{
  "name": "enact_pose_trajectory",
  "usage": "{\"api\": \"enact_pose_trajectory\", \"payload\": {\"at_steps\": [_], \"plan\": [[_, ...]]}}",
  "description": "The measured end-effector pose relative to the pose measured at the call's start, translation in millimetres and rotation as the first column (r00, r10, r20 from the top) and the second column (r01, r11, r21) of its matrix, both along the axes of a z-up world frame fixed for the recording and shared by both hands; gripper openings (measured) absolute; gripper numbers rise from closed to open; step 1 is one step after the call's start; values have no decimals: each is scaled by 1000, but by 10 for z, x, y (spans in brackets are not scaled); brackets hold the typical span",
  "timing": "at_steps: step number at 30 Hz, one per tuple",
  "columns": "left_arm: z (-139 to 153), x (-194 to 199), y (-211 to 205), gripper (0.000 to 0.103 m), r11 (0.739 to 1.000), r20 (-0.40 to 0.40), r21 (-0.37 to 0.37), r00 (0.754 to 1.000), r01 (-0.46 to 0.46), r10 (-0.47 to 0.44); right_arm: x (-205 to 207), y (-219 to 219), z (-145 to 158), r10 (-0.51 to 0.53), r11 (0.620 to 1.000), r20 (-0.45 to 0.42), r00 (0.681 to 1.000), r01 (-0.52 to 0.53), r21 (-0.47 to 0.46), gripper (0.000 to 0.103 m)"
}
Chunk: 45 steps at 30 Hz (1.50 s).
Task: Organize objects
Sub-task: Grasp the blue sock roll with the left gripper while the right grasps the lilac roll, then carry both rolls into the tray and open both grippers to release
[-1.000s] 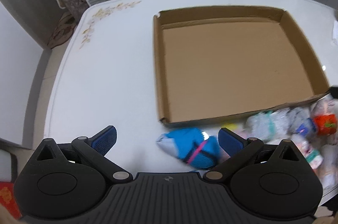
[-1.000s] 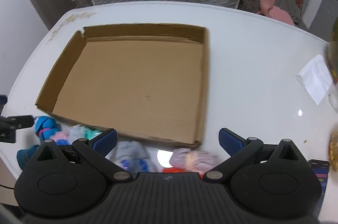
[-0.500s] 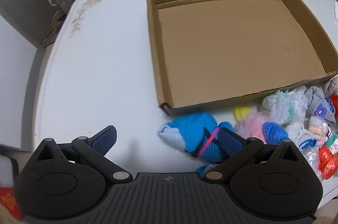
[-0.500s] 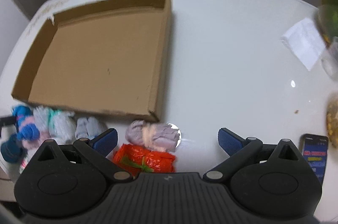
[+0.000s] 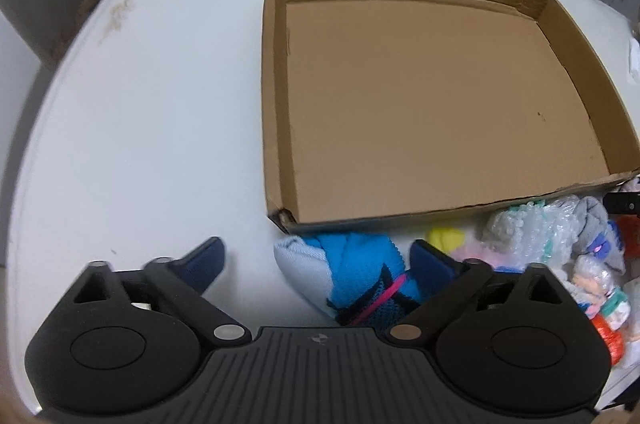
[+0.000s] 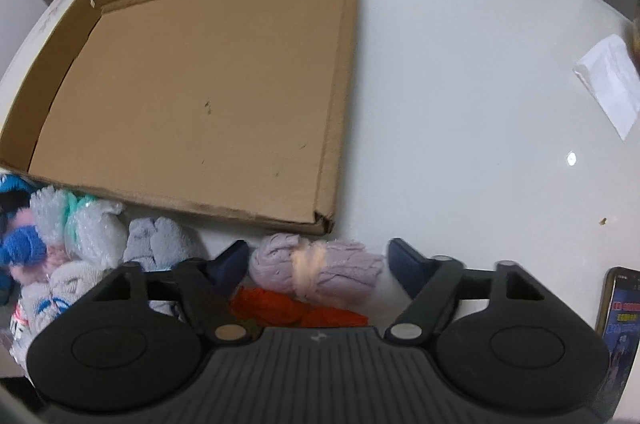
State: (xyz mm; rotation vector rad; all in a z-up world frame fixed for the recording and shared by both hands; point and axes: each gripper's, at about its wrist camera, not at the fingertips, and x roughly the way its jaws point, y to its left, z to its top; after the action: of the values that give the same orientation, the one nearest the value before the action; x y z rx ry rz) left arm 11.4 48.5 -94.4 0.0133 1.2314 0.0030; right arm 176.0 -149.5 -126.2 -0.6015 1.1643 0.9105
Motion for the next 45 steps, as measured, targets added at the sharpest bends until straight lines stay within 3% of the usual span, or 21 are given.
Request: {"api": "enact_pose_trajectory", "payload": {"at_steps": [1,3,4,13,23,30,34,36,39,45], "plan": [[-10,5,9,89,1000,-14,-14,1000,-8,7,12,-7,0,-6,1000,-14,1000,6,6,60],[-35,12,24,72,998,-39,-57,999,-29,27,10,-6,0,-3,1000,-21,1000,3,7,59],[-47,11,29,70,997,-46,-74,998,-33,29,4,-6,0,-1,1000,-27,1000,1,9,58],[27,2,5,65,995,-46,-89,998,-42,38,-20,-49,115,6,999,-47,999,-4,36,56],[445,-23,14,65,992,-10,-110,998,-58,58,47,-257,429,14,995,-37,999,-10,103,56],[1131,173,-1,65,998,205,-65,979,24,-10,325,-209,932,9,965,46,999,-21,260,56],[1282,561,-152,65,997,299,-8,951,77,-72,179,343,1208,68,944,76,995,-89,317,56],[1218,764,-269,65,994,315,22,943,106,-107,94,564,1295,128,931,103,986,-155,331,56],[1065,1021,-343,65,985,339,80,925,154,-172,95,914,1302,152,916,64,986,-165,366,56],[565,1293,-357,65,969,334,134,912,206,-240,-56,1289,1068,175,930,-3,985,-164,329,56]]}}
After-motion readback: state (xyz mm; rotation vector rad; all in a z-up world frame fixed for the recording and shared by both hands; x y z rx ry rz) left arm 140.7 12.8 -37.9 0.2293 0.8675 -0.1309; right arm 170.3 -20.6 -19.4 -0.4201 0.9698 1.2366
